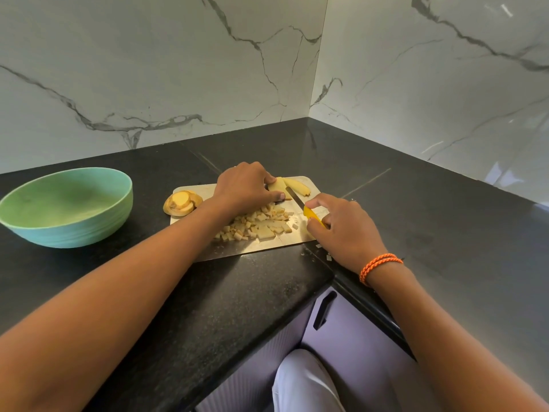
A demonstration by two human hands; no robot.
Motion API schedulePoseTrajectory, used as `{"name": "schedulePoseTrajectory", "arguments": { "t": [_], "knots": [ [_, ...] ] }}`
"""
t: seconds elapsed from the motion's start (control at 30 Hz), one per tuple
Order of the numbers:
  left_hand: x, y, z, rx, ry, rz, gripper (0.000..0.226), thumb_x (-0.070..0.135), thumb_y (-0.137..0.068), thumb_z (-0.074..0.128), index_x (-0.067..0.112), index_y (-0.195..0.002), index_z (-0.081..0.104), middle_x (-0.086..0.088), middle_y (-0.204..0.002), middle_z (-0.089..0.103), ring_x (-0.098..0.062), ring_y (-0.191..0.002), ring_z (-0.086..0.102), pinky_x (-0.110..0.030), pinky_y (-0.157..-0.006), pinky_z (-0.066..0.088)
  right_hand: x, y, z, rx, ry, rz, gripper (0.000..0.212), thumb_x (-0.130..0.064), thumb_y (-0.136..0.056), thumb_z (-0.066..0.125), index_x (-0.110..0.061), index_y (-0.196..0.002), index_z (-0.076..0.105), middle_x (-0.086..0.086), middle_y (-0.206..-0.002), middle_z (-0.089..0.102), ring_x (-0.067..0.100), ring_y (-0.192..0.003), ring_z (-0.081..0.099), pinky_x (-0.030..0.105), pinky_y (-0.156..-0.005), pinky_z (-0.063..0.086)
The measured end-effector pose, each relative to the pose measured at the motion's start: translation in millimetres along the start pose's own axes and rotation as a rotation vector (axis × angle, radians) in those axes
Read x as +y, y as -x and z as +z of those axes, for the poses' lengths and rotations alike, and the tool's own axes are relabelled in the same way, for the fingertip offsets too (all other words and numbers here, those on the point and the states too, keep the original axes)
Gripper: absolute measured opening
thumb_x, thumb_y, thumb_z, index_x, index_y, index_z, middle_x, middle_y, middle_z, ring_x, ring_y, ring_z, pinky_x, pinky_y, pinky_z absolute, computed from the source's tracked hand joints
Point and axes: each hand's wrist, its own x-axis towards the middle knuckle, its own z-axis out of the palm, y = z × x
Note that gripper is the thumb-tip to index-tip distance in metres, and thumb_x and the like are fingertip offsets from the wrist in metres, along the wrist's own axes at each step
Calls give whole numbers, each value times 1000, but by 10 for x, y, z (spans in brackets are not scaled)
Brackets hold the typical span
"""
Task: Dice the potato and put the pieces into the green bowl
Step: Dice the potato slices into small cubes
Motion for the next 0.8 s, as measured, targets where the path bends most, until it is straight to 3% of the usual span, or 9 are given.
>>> {"name": "schedulePoseTrajectory", "arguments": {
  "t": [0.1, 0.2, 0.5, 0.63, 0.8],
  "knots": [
    [-3, 2, 5, -2, -1, -2, 59, 68, -89, 70, 30, -134, 72, 12, -129, 73, -13, -102, 69, -23, -66, 50, -18, 20, -9, 18, 7, -10, 29, -35, -98, 59, -32, -127, 63, -8, -58, 49, 9, -51, 44, 35, -71, 56],
    [-2, -8, 3, -5, 2, -3, 59, 67, -89, 71, 30, -134, 72, 12, -130, 73, -14, -102, 70, -23, -67, 50, -25, 37, -24, 37, 2, -24, 29, -33, -99, 58, -31, -127, 64, -9, -55, 47, 8, -49, 41, 27, -58, 41],
    [-8, -9, 11, 0, 7, -4, 58, 67, -89, 71, 30, -134, 72, 13, -130, 73, -14, -101, 70, -22, -65, 49, 37, 68, -51, 20, 24, -6, 31, -37, -98, 59, -32, -129, 62, -7, -66, 51, 9, -56, 45, 26, -59, 40],
    [-3, -11, 18, -4, 7, -5, 59, 67, -89, 70, 30, -134, 72, 13, -129, 73, -14, -101, 70, -21, -63, 48, 31, 79, -41, 46, 17, -16, 31, -35, -99, 58, -32, -129, 63, -9, -61, 45, 8, -53, 41, 26, -58, 37],
    [-12, -14, 19, 1, 9, 2, 58, 66, -90, 71, 30, -134, 72, 13, -129, 73, -14, -102, 69, -22, -64, 48, -12, 130, -36, 1, 21, -21, 31, -37, -99, 58, -32, -129, 63, -6, -70, 58, 10, -59, 53, 25, -59, 44]
  ]
}}
